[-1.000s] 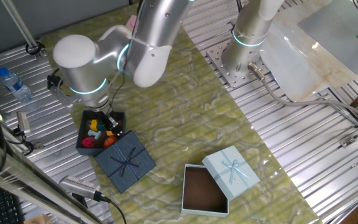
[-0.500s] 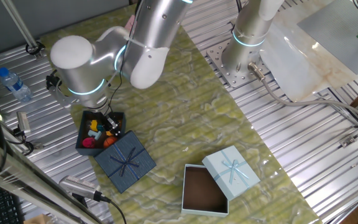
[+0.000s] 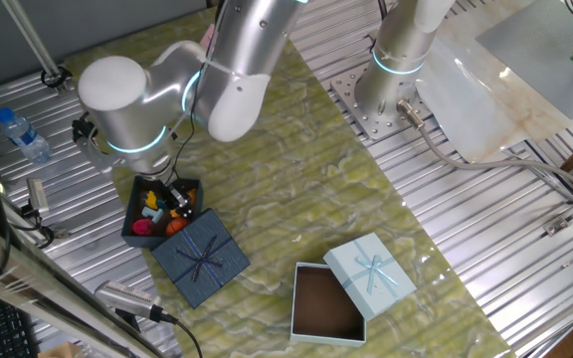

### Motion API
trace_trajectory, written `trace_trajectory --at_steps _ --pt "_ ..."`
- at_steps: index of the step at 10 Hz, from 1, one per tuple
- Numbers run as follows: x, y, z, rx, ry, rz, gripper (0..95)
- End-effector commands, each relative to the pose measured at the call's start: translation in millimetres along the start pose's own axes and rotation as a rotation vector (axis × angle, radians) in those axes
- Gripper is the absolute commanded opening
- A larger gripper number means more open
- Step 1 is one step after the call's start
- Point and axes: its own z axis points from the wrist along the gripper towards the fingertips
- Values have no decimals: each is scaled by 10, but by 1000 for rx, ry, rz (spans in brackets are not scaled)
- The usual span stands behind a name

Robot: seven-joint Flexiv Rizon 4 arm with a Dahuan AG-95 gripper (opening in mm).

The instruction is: Take everything out of the gift box

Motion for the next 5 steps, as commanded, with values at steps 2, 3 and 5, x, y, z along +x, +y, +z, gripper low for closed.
trace_trajectory --at_steps 2,3,5 --pt "53 9 -213 -9 8 -18 0" --pt "72 -1 -322 -7 9 -31 0" --pt "115 -46 -551 -3 16 -56 0"
